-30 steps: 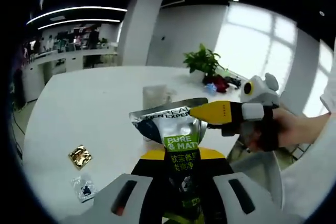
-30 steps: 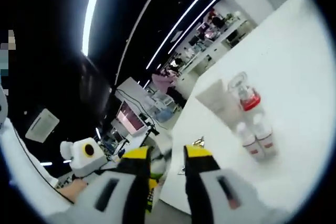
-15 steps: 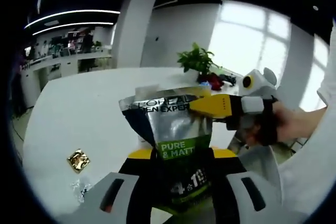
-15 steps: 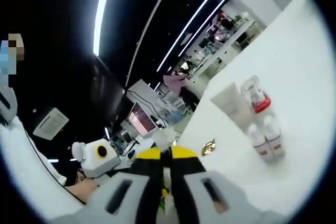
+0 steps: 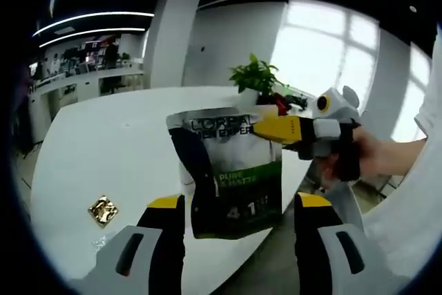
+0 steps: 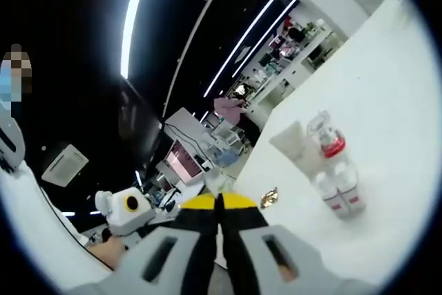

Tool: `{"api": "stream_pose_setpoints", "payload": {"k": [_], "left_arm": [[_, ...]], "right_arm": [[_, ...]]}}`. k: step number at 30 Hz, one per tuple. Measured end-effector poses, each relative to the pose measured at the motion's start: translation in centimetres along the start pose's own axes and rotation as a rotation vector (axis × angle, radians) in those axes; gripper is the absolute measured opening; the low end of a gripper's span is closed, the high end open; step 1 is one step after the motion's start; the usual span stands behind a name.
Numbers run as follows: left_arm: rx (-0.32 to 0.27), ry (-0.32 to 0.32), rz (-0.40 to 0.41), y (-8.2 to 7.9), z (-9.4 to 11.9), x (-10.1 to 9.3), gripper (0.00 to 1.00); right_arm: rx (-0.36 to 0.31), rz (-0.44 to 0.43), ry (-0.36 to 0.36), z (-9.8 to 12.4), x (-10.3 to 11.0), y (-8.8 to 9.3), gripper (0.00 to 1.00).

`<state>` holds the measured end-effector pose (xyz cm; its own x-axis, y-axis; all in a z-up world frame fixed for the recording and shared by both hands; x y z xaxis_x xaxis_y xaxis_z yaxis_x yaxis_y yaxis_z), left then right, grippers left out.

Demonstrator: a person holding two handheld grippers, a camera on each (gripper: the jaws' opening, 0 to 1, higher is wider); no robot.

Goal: Arrange the skincare products in the storage area until every visible bottle or jar stands upright without overlapping.

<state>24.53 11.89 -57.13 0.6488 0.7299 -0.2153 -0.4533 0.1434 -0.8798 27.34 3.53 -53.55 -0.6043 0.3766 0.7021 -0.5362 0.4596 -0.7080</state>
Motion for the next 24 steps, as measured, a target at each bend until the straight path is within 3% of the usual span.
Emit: {"api": "stream_pose_setpoints", "payload": {"k": [6,11,13,15,19,24], "left_arm": [[-0.02,0.034,0.049,-0.4,0.6,0.7,0.66],[-0.06,0.201,0.125,-1.7,1.3,-0.4,0.65],[-0.092,0.246,0.148,-2.5,1.6,-0.8,0.63],[-0.112,0.277,0.162,-3.0,1.9,-1.1,0.57],[-0.139,0.305,0.169,-3.5,2.4,-1.5,0.32],[-0.135,0.338,0.204,-2.8,3.3,-2.1,0.17]], "right_arm": [[0.027,0.018,-0.087,0.2,1.8,-0.3,0.01],[0.061,0.038,-0.243,0.3,5.3,-0.8,0.01],[0.073,0.049,-0.268,0.4,6.1,-1.1,0.01],[0.08,0.052,-0.277,0.4,6.4,-1.2,0.01],[0.082,0.079,-0.287,0.4,7.0,-1.3,0.01],[0.043,0.07,-0.254,0.8,6.5,-2.0,0.01]]}}
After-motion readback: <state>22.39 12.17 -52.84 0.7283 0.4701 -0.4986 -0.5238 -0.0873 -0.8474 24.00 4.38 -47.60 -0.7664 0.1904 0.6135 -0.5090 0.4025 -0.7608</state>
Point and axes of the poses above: the point that each gripper's makers call its tool centre point, and the gripper's own axes: z roughly backward along the fingers, x roughly to its left, y roughly out of its underside, the point moved 2 cm from there along z, roughly backward along the fingers, and after that the axes turned 6 degrees about -y, right-handed, at the moved point
